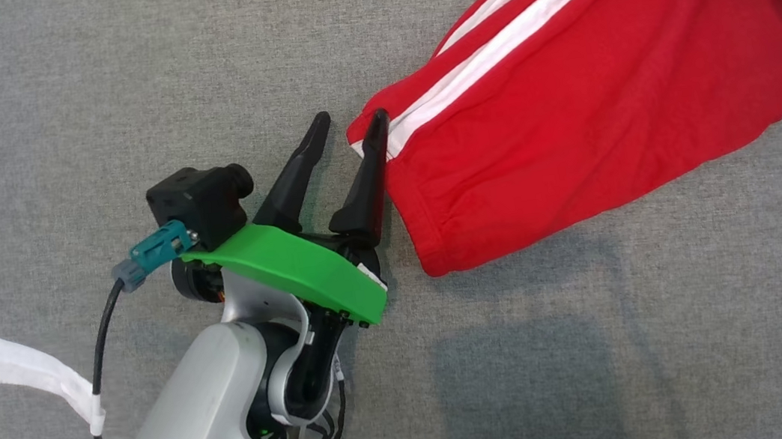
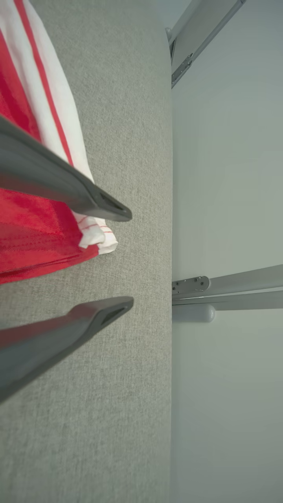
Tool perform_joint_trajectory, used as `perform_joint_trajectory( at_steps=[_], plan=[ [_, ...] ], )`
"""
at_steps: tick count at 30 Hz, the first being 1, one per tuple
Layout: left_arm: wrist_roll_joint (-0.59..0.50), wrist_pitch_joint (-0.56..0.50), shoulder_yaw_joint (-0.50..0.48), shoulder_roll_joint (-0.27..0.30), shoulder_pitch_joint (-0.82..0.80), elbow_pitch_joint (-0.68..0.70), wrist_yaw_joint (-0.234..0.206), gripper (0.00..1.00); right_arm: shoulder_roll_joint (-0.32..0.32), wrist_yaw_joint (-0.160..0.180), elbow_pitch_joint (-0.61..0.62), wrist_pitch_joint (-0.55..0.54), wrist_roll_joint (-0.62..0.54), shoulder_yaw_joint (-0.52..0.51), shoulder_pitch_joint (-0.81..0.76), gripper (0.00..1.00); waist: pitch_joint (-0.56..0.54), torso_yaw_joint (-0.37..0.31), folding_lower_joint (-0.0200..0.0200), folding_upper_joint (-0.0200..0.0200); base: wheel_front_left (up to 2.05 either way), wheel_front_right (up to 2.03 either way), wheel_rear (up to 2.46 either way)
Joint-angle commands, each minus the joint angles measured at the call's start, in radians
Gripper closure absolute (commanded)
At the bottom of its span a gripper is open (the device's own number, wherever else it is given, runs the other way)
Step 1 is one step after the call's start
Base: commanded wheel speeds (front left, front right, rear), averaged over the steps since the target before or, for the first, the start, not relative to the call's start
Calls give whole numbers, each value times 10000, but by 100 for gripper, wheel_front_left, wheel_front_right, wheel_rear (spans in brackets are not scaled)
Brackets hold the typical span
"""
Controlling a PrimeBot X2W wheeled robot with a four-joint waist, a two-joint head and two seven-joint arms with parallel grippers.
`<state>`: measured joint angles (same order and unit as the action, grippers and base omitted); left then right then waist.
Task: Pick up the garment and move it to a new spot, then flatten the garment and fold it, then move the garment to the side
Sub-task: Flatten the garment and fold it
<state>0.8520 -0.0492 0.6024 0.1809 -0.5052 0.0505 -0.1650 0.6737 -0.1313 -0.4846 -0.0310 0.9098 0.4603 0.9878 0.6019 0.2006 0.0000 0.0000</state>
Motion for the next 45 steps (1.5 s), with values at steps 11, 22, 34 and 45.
perform_joint_trajectory(
  at_steps=[11, 22, 34, 45],
  plan=[
    [-1763, 1933, -425, 941, 1222, 691, -1074, 0, 578, 12, 360, 1481, -520, 754, -1214, 0, -1055, -505, 0, 0, 0, 0, 0],
    [-3863, 3137, -1328, 369, 2676, 1095, -1219, 0, 1183, 12, 920, -269, -441, 1547, -1847, 0, -1164, -42, 0, 0, 0, 0, 0],
    [-5212, 3141, -2300, -1207, 2908, 453, 436, 0, 340, 12, -1006, -2555, -1382, 1023, -872, 0, -485, 851, 0, 0, 0, 0, 0],
    [-5267, 3141, -2830, -1290, 3758, -140, 970, 0, -34, 9, -735, -2757, 47, 435, -2230, 100, -1863, -237, 0, 0, 0, 0, 0]
  ],
)
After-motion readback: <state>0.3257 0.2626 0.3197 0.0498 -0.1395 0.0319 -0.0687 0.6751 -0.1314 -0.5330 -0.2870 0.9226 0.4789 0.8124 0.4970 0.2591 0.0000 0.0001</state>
